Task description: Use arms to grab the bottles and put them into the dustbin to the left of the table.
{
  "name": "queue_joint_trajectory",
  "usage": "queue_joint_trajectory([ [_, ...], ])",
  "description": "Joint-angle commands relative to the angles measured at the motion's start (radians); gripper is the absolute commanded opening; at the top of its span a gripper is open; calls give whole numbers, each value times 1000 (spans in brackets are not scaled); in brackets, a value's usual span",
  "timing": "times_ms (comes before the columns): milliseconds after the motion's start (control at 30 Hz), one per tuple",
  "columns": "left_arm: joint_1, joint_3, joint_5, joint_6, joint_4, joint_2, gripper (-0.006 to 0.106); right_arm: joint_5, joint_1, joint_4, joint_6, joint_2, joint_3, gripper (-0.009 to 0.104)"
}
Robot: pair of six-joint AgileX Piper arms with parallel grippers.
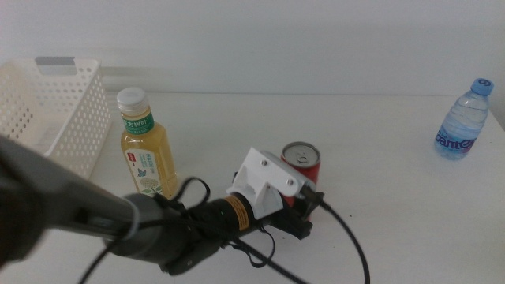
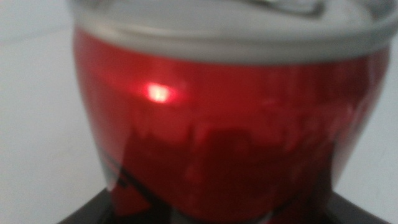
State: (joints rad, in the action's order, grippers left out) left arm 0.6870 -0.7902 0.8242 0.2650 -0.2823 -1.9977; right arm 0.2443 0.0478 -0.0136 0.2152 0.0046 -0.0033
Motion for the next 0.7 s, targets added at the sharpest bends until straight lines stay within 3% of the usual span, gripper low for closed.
queue_joint_trajectory([
  [0,2,-6,-178,55,-2,109,24,-12,-8,-5,-3,-5,3,70],
  [67,2,-11,-382,143,-2,236,2,-12,-8,-5,-3,-5,3,70],
  [100,-1,-23,-530,148,-16,307,-2,-12,-8,-5,-3,-5,3,70],
  [267,-63,-211,-1176,98,-12,523,-2,-12,-8,-5,-3,-5,3,70],
  [367,-177,-381,-1471,-64,52,539,-2,-12,-8,-5,-3,-5,3,70],
  [533,-494,-682,-1716,-352,255,465,-2,-12,-8,-5,-3,-5,3,70],
  [667,-692,-864,-1811,-373,274,345,-2,-12,-8,-5,-3,-5,3,70],
])
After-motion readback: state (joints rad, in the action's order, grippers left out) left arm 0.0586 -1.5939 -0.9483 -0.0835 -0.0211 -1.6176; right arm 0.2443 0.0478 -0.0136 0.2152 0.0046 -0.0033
